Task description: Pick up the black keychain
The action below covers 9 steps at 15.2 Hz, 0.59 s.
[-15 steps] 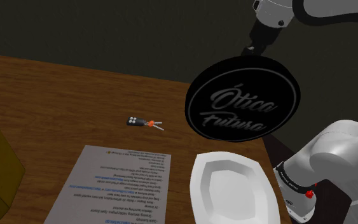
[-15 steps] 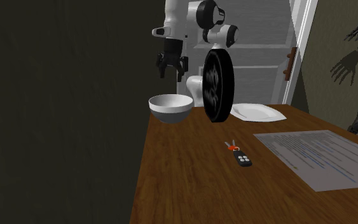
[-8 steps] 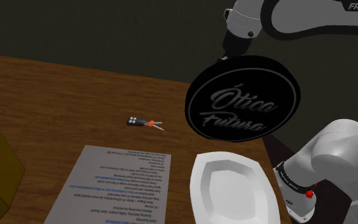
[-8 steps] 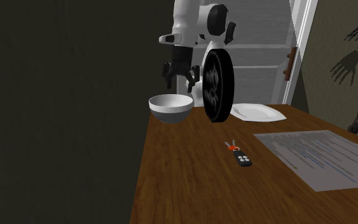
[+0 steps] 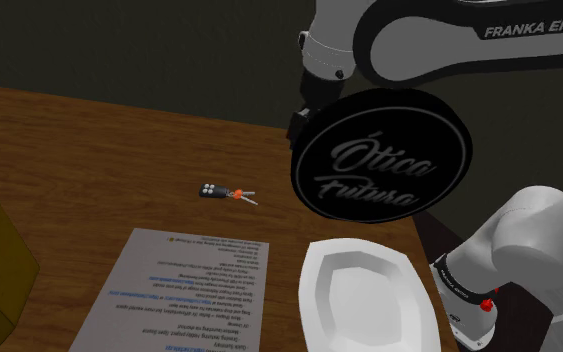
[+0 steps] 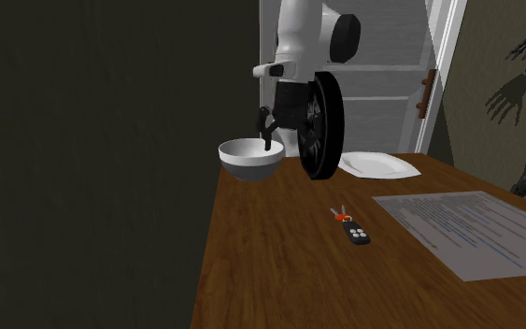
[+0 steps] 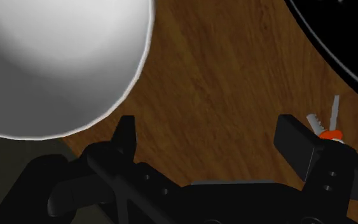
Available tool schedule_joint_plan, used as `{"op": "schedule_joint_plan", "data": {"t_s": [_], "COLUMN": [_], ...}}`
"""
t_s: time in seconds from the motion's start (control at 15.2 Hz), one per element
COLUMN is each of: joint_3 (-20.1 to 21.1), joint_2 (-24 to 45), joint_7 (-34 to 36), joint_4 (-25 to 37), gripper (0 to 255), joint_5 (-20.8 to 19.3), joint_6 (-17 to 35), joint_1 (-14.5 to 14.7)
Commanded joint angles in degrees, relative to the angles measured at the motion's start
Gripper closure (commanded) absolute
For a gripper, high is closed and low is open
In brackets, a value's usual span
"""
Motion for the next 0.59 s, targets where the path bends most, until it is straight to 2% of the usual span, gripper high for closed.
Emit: {"op": "schedule_joint_plan", "data": {"t_s": [0.0, 0.53], "joint_3": [1.7, 7.9], "joint_2": [2.8, 16.8], "joint_7": [1.2, 7.2], "joint_4": [1.4, 11.1], "gripper": [0, 0], "joint_5": [-0.5, -6.0], "joint_6": [1.4, 4.4], "joint_1": [0.7, 4.2]}}
